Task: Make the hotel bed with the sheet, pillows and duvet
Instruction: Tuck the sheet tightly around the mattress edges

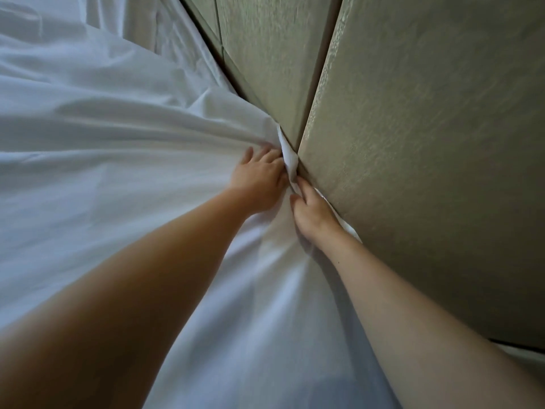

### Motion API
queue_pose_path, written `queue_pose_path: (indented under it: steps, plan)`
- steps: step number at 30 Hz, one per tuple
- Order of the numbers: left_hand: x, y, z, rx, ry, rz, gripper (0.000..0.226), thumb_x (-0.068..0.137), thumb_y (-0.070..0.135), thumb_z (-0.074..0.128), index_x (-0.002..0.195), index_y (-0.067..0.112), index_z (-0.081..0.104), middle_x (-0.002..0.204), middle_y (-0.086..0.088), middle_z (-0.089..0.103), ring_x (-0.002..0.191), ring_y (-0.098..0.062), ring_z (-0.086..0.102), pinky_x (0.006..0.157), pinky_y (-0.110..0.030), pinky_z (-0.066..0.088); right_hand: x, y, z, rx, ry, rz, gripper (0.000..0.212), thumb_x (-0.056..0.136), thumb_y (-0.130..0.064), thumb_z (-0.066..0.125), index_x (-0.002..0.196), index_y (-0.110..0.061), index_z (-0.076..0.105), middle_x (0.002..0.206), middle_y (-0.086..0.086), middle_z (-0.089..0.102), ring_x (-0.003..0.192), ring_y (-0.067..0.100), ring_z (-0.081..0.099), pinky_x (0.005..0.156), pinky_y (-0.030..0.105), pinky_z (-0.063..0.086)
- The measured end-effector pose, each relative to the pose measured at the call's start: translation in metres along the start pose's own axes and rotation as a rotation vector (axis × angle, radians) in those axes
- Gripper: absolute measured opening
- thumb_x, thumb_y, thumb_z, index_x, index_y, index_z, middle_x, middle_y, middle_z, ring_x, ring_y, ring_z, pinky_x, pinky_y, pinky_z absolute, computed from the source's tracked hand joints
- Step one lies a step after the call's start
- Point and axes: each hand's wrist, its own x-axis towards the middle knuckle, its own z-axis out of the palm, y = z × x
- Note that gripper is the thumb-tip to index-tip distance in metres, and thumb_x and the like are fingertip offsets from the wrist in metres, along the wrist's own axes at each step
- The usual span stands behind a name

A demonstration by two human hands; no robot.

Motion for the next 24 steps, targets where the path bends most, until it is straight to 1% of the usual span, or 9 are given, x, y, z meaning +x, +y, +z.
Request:
queue_pose_path:
  steps: [2, 6, 8, 11, 14, 17, 19, 22, 24]
  plan:
    - [0.009, 0.003, 0.002, 0.065, -0.065, 0.015, 0.047, 0.098, 0.042, 0.03, 0.137, 0.024, 0.049, 0.147, 0.002, 0.041, 0.144, -0.019, 0.02, 0.118, -0.043, 0.012, 0.008, 0.003, 0.002, 0.062, -0.015, 0.026, 0.048, 0.1, -0.02, 0.038, 0.148, -0.025, 0.039, 0.149, 0.001, 0.044, 0.139, 0.016, 0.036, 0.109, 0.021, 0.025]
    - [0.033, 0.01, -0.006, 0.297, -0.242, 0.053, 0.046, 0.095, 0.045, 0.032, 0.131, 0.027, 0.054, 0.138, 0.002, 0.052, 0.134, -0.021, 0.038, 0.114, -0.037, 0.021, 0.018, 0.01, 0.011, 0.134, -0.006, -0.01, 0.049, 0.1, -0.016, 0.038, 0.148, -0.025, 0.039, 0.144, 0.001, 0.05, 0.13, 0.013, 0.045, 0.1, 0.01, 0.03]
    - [0.044, 0.013, -0.011, 0.397, -0.308, 0.068, 0.042, 0.094, 0.042, 0.034, 0.126, 0.027, 0.057, 0.132, 0.003, 0.055, 0.129, -0.02, 0.044, 0.11, -0.035, 0.024, 0.019, 0.015, 0.013, 0.205, -0.009, 0.0, 0.058, 0.096, -0.002, 0.036, 0.15, -0.024, 0.035, 0.133, 0.003, 0.056, 0.111, 0.011, 0.054, 0.084, 0.003, 0.037]
    - [0.052, 0.015, -0.011, 0.422, -0.403, 0.032, 0.043, 0.091, 0.041, 0.04, 0.129, 0.026, 0.054, 0.134, 0.003, 0.053, 0.131, -0.02, 0.041, 0.114, -0.035, 0.018, 0.015, 0.015, 0.01, 0.25, -0.06, 0.003, 0.061, 0.097, -0.003, 0.036, 0.151, -0.032, 0.028, 0.112, 0.019, 0.059, 0.08, 0.018, 0.057, 0.065, 0.013, 0.044]
    - [0.048, 0.016, -0.011, 0.414, -0.389, 0.012, 0.045, 0.09, 0.037, 0.039, 0.132, 0.025, 0.051, 0.138, 0.0, 0.049, 0.135, -0.021, 0.035, 0.117, -0.037, 0.01, -0.008, 0.016, 0.003, 0.103, -0.03, -0.186, 0.06, 0.099, -0.003, 0.037, 0.153, -0.026, 0.026, 0.138, 0.013, 0.051, 0.108, 0.009, 0.053, 0.09, 0.016, 0.042]
    - [0.041, 0.017, -0.013, 0.433, -0.339, 0.046, 0.041, 0.093, 0.033, 0.036, 0.126, 0.02, 0.056, 0.133, -0.004, 0.053, 0.132, -0.024, 0.038, 0.117, -0.039, 0.011, -0.034, 0.035, 0.004, -0.11, 0.11, -0.394, 0.048, 0.1, -0.006, 0.036, 0.148, -0.014, 0.038, 0.144, 0.001, 0.049, 0.131, 0.0, 0.041, 0.11, 0.014, 0.03]
    - [0.04, 0.018, -0.016, 0.396, -0.315, 0.032, 0.041, 0.096, 0.031, 0.032, 0.122, 0.017, 0.059, 0.13, -0.006, 0.056, 0.131, -0.025, 0.04, 0.116, -0.038, 0.013, -0.042, 0.042, 0.006, -0.185, 0.206, -0.374, 0.046, 0.101, -0.015, 0.034, 0.147, -0.018, 0.04, 0.141, -0.006, 0.05, 0.132, -0.002, 0.04, 0.113, 0.018, 0.029]
    - [0.042, 0.015, -0.019, 0.351, -0.313, 0.045, 0.041, 0.096, 0.032, 0.031, 0.118, 0.018, 0.062, 0.126, -0.004, 0.058, 0.129, -0.025, 0.041, 0.114, -0.036, 0.016, -0.032, 0.038, 0.002, -0.062, 0.127, -0.135, 0.037, 0.102, -0.02, 0.034, 0.135, -0.019, 0.051, 0.1, -0.004, 0.065, 0.09, -0.007, 0.058, 0.091, 0.015, 0.045]
    - [0.044, 0.011, -0.015, 0.304, -0.308, 0.056, 0.038, 0.096, 0.033, 0.033, 0.115, 0.02, 0.064, 0.123, -0.003, 0.06, 0.127, -0.025, 0.042, 0.113, -0.034, 0.016, -0.02, 0.03, 0.001, 0.064, -0.104, 0.089, 0.027, 0.102, -0.025, 0.035, 0.104, -0.01, 0.057, 0.069, -0.005, 0.05, 0.067, -0.002, 0.051, 0.074, 0.011, 0.043]
